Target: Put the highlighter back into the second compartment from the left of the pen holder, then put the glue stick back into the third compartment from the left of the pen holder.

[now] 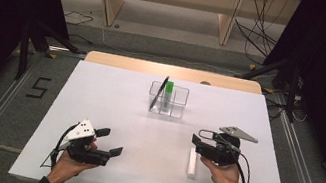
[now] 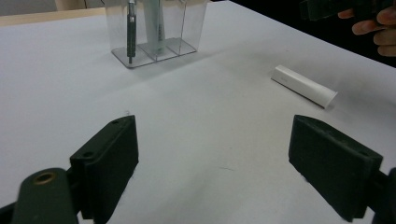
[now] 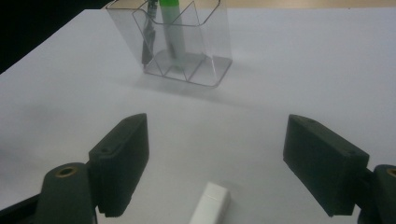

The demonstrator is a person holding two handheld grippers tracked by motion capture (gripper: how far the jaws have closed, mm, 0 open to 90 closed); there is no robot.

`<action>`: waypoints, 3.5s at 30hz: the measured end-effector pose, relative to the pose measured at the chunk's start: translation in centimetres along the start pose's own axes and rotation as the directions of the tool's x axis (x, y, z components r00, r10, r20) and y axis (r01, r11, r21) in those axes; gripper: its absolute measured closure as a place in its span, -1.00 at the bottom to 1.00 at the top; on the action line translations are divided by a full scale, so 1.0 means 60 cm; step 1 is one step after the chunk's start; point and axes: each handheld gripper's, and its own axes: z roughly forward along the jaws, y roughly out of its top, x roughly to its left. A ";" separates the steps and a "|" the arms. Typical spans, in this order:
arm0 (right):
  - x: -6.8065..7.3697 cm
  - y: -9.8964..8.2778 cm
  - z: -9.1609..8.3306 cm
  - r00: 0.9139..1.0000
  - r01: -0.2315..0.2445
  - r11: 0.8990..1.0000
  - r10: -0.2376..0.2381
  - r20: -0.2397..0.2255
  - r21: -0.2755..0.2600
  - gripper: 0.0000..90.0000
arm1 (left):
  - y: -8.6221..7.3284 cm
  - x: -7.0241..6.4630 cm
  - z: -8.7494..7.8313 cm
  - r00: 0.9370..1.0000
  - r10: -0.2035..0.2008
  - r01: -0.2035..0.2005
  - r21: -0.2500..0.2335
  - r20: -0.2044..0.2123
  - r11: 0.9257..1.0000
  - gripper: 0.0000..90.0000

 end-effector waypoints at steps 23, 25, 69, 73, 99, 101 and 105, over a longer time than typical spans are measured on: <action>0.031 -0.025 0.008 0.999 0.044 0.995 -0.043 -0.005 0.085 -0.53 | 0.002 -0.001 0.001 1.000 -0.005 0.005 -0.006 0.010 1.000 -0.65; 0.032 -0.027 0.008 0.999 0.048 0.995 -0.049 0.005 0.090 -0.53 | 0.002 -0.001 0.000 1.000 -0.011 0.011 -0.008 0.012 1.000 -0.65; 0.049 -0.125 0.005 0.991 0.069 0.986 -0.086 0.107 0.155 -0.41 | 0.002 -0.006 0.004 1.000 0.016 -0.016 0.011 0.018 1.000 -0.65; 0.048 -0.127 0.006 0.989 0.067 0.986 -0.086 0.118 0.155 -0.39 | 0.001 -0.009 0.004 0.999 0.026 -0.026 0.012 0.022 1.000 -0.65; 0.074 -0.147 0.021 0.974 0.107 0.982 -0.135 0.183 0.154 0.13 | 0.000 -0.014 0.005 0.999 0.043 -0.043 0.016 0.025 0.999 -0.65; 0.075 -0.148 0.021 0.974 0.103 0.984 -0.130 0.187 0.149 0.20 | 0.000 -0.014 0.005 0.998 0.051 -0.052 0.022 0.025 0.998 -0.65; 0.078 -0.150 0.021 0.971 0.104 0.985 -0.131 0.202 0.139 0.31 | 0.000 -0.014 0.005 0.998 0.051 -0.052 0.022 0.026 0.998 -0.65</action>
